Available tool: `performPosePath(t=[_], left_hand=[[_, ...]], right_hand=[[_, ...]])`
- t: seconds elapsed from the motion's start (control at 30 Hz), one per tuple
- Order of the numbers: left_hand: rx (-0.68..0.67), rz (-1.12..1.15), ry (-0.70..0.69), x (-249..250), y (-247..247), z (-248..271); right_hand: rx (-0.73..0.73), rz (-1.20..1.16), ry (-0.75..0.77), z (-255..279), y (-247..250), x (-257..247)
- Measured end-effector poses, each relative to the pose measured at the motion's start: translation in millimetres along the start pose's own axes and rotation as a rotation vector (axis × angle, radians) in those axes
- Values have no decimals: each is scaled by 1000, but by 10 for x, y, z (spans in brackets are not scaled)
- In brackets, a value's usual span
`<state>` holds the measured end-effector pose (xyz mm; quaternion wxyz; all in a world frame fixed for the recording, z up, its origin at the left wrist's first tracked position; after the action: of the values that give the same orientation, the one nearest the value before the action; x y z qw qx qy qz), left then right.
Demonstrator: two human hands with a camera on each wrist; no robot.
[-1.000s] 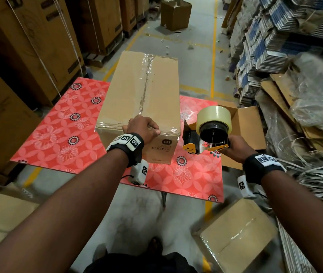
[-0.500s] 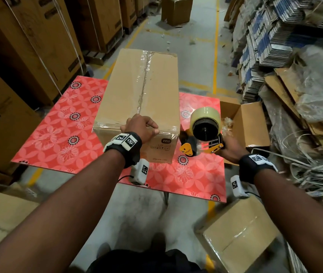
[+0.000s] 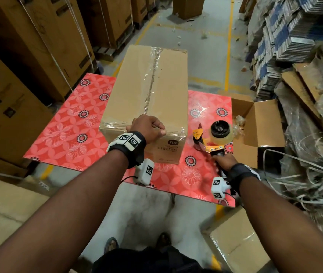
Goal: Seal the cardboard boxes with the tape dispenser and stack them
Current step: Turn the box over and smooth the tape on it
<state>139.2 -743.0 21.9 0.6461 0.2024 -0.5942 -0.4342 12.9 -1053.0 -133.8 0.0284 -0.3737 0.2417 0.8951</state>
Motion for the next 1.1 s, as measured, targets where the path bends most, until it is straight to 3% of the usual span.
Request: performPosePath(t=[0.2,0.4,0.5,0.6,0.7,0.9,1.1], left_hand=[[-6,43,10,7,34,-2],[-13,37,-3,-22,11,-43],[8,26,-32,-31,-3,-55],[46,-8,-58,-30,-9,-22],[88,-46,-110,-46,-12,28],[93,-90,-278,-156,-18,98],[107,-150,-332,-232,11,184]], right_hand=[[-3,-186,-88,-29,-151,-1],[-62,415,4,65,-175,-227],[61,720,192,347,-160,-598],[213,586,644,746,-236,-1050],[161,515,1014,1098,-472,-1387],[139,720,1052,1054,-755,-1345],[170,833,1046,1126,-777,-1319]])
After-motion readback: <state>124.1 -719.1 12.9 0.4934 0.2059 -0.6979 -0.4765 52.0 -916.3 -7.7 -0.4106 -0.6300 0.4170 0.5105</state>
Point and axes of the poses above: each hand's wrist, its own z-axis away from the middle knuckle, its own y-axis out of the back of the hand, x = y × z, the point moved 2 cm from there along -z, towards the middle knuckle, and after that the axes turned 2 degrees about -z, right-handed, at the moved point
